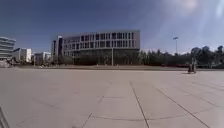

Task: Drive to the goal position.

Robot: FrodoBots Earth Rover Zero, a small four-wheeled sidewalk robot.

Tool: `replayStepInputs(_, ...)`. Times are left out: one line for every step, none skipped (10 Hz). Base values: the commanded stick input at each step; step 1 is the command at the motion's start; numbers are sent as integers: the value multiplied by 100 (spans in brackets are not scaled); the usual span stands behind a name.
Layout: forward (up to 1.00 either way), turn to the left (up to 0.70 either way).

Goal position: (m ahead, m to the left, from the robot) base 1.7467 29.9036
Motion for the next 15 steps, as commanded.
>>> replayStepInputs(6, 23)
replayStepInputs(6, 22)
replayStepInputs(6, 23)
replayStepInputs(6, 23)
replayStepInputs(6, 22)
replayStepInputs(6, 22)
replayStepInputs(6, 22)
replayStepInputs(6, 23)
replayStepInputs(6, 23)
replayStepInputs(6, 22)
replayStepInputs(6, 22)
replayStepInputs(6, 22)
replayStepInputs(6, 22)
replayStepInputs(6, 23)
replayStepInputs(6, 22)
